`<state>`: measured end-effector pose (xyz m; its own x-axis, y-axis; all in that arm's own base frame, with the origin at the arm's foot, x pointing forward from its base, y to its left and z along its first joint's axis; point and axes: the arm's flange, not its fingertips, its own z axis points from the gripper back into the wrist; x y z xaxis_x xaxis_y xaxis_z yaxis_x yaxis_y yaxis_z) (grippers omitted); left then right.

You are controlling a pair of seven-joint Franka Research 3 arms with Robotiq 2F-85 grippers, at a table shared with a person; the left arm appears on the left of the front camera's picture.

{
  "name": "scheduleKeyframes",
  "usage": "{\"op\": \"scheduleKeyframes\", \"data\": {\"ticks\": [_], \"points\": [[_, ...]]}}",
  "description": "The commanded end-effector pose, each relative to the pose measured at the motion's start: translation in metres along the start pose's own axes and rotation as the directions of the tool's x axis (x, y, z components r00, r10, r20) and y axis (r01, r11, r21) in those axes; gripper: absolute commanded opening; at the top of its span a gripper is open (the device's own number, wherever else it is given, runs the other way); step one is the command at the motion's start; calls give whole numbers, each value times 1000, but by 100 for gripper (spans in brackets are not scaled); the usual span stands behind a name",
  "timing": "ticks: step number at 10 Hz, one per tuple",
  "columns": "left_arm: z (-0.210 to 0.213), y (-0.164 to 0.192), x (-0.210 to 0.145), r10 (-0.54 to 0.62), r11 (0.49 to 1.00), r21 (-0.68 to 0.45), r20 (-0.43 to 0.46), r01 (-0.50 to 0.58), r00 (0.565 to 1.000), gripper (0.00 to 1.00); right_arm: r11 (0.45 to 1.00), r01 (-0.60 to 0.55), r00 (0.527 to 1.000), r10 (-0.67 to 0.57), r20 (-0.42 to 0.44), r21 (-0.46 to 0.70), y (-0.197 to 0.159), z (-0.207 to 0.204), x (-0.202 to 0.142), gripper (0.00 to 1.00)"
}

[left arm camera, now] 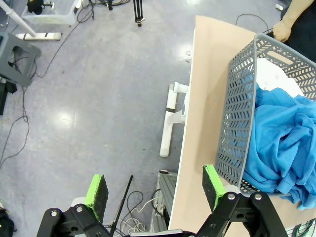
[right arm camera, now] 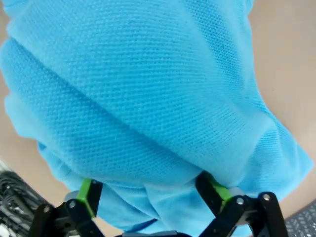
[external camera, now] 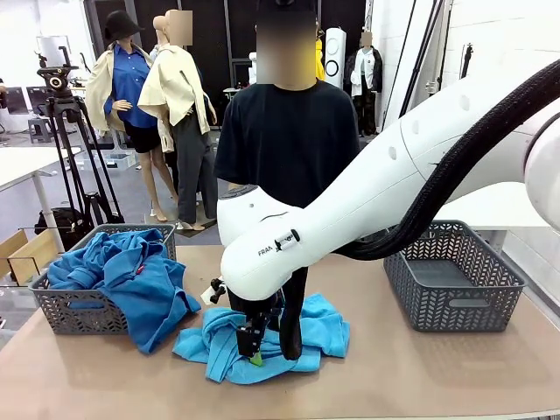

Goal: Sort the tops and bottoms.
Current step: Lift clothes from the center of the table with your right hand.

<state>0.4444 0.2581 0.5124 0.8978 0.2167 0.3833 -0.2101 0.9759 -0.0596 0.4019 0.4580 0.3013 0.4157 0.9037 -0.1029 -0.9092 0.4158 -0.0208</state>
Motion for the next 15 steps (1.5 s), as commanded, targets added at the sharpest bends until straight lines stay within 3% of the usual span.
{"op": "scheduleKeyframes", "data": {"ticks": [1,4,5,12,15], "points": [[1,2,-1,-7,1000,6,-1,7,1000,100,999,33,999,-34,-25,-21,0,-4,2,67],[1,2,-1,-7,1000,6,-1,7,1000,100,999,37,999,-37,-24,-27,2,0,2,8],[1,2,-1,-7,1000,6,-1,7,1000,100,999,34,999,-34,-26,-35,2,1,1,0],[1,2,-1,-7,1000,6,-1,7,1000,100,994,34,999,-37,-22,-105,11,31,-2,0],[1,2,-1,-7,1000,6,-1,7,1000,100,987,130,991,-127,35,-92,-9,94,-11,0]]}}
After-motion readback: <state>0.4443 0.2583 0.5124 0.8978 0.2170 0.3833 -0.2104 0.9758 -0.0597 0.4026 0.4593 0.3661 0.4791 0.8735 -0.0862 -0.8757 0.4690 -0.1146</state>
